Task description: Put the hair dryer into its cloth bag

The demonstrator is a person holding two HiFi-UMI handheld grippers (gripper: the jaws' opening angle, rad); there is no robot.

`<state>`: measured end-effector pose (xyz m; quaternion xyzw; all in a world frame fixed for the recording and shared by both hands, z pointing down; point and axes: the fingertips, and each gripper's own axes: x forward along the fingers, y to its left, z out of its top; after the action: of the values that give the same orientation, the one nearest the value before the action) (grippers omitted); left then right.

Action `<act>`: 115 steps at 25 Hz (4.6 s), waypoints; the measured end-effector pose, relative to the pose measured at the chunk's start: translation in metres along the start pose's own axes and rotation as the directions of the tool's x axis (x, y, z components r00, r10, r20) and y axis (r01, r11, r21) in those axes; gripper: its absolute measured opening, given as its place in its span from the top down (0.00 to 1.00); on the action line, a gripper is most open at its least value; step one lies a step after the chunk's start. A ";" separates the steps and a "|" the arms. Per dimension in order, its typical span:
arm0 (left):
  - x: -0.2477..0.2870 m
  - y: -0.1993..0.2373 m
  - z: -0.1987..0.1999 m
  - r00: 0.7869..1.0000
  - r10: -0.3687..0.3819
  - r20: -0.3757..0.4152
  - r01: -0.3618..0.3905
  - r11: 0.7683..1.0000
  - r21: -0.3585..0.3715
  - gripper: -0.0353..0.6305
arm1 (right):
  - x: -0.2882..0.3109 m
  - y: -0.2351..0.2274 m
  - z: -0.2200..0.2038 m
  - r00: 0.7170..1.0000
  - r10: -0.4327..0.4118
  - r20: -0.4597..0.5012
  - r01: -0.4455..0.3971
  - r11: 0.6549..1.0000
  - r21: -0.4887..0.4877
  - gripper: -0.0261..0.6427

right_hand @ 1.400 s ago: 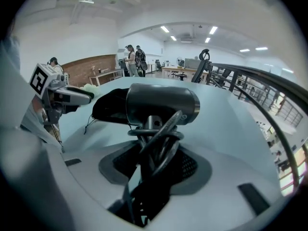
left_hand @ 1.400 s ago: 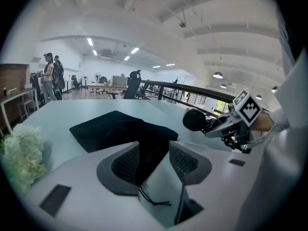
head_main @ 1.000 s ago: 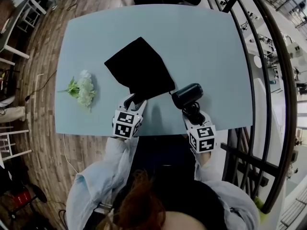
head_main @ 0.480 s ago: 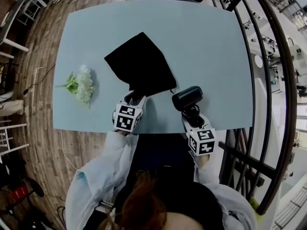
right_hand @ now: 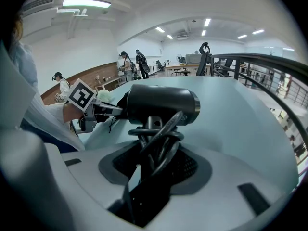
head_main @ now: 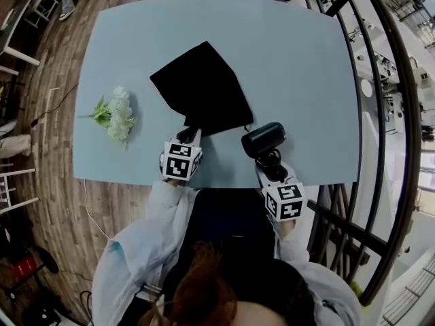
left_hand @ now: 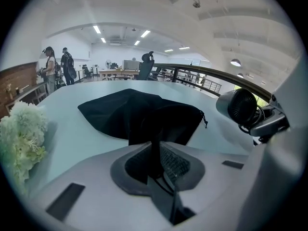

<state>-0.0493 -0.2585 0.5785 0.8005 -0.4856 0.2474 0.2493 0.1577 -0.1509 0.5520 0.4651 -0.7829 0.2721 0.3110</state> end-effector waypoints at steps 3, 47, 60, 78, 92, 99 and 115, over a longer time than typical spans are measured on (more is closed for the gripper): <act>-0.001 0.002 0.000 1.000 0.000 0.000 0.000 1.000 0.000 0.88 | 0.001 0.004 0.001 1.000 0.006 -0.004 -0.006 1.000 -0.007 0.67; -0.024 0.000 0.049 0.974 0.056 0.219 -0.087 0.987 0.136 0.67 | -0.003 0.011 -0.018 0.999 -0.002 -0.037 0.003 1.000 0.023 0.67; 0.018 0.024 0.020 0.993 0.101 0.068 -0.105 0.993 0.060 0.79 | 0.001 0.014 -0.018 0.998 0.012 -0.054 -0.011 1.000 0.017 0.67; -0.046 -0.015 0.071 0.961 -0.103 0.256 0.113 0.993 -0.025 0.90 | 0.003 0.069 0.001 0.961 0.275 -0.033 -0.277 0.952 -0.131 0.67; -0.069 -0.048 0.034 0.956 -0.279 0.087 0.276 0.960 0.046 0.89 | 0.039 0.101 -0.010 0.843 0.465 -0.272 -0.537 0.756 -0.373 0.67; -0.078 -0.037 0.047 0.958 -0.227 0.177 0.226 0.974 0.025 0.89 | 0.050 0.103 -0.021 0.795 0.492 -0.355 -0.585 0.777 -0.233 0.67; -0.037 -0.033 -0.010 0.970 -0.245 0.004 0.245 0.969 -0.031 0.89 | 0.038 0.091 -0.009 0.838 0.441 -0.322 -0.543 0.737 -0.403 0.67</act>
<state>-0.0359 -0.2144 0.5573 0.8503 -0.3869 0.2071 0.2906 0.0640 -0.1277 0.5740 0.1179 -0.8839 0.1891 0.4112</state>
